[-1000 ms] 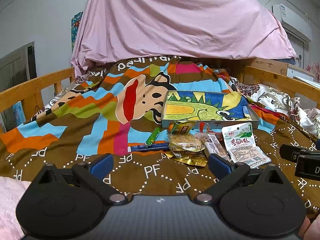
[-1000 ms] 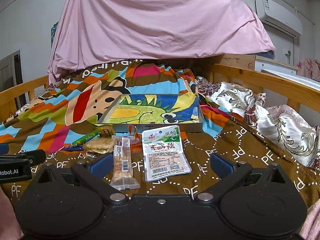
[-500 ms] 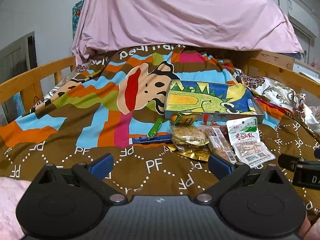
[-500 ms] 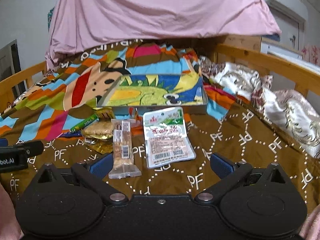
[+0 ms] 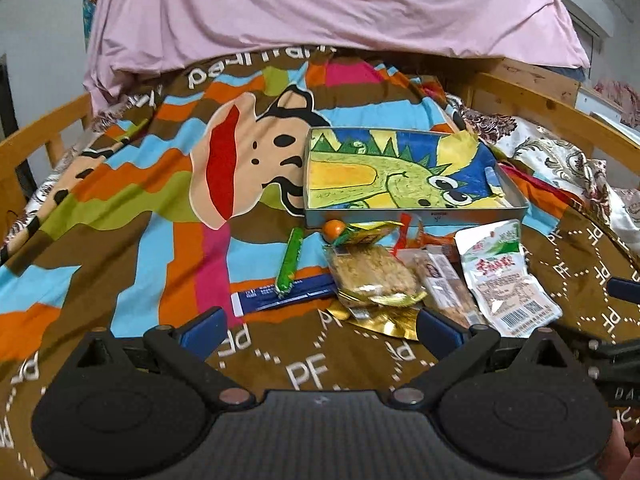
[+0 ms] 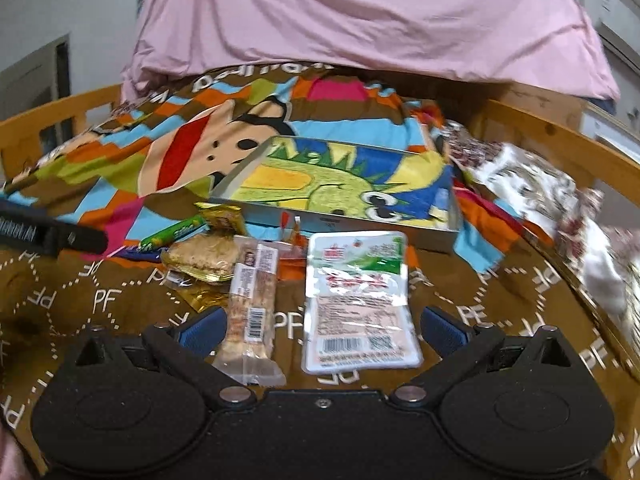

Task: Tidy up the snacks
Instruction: 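Move right tool to the wrapped peanut bar while left tool approaches the puffed-rice bag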

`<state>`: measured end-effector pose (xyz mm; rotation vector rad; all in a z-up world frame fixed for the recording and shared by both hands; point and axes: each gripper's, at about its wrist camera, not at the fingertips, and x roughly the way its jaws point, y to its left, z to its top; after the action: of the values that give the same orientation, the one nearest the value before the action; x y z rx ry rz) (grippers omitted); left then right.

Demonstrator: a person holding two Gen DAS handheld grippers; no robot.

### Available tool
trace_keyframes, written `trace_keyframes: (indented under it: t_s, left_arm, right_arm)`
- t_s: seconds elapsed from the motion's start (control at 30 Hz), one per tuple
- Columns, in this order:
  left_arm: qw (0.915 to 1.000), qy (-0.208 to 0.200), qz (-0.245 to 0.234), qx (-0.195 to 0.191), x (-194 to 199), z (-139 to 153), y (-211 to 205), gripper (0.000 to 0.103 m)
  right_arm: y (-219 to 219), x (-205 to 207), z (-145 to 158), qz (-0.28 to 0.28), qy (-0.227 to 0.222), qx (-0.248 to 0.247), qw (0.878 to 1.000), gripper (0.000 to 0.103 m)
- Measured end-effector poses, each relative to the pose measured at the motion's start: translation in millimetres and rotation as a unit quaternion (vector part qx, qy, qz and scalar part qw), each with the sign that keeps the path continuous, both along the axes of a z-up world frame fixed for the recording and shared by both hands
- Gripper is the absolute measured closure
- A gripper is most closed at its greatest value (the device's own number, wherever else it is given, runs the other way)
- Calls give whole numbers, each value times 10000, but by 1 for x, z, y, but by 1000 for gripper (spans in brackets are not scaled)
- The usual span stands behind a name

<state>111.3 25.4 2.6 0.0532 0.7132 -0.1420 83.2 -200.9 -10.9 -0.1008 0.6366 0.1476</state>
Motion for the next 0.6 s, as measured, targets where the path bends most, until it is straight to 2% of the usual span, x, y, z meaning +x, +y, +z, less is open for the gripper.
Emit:
trace_keyframes:
  t_s: [0.2, 0.33, 0.47, 0.6]
  left_arm:
    - [9997, 245, -2, 41, 42, -7, 18, 0]
    - [9993, 339, 75, 166, 67, -14, 22, 0]
    - [9985, 509, 52, -212, 74, -21, 25, 0]
    - [9978, 543, -242, -294, 76, -25, 13, 0]
  right_arm:
    - [21, 22, -12, 412, 54, -104, 9991, 0]
    - [24, 38, -23, 255, 328, -15, 9991, 0]
    - [25, 52, -34, 273, 601, 178, 9977, 1]
    - [34, 60, -43, 331, 584, 69, 9977, 2]
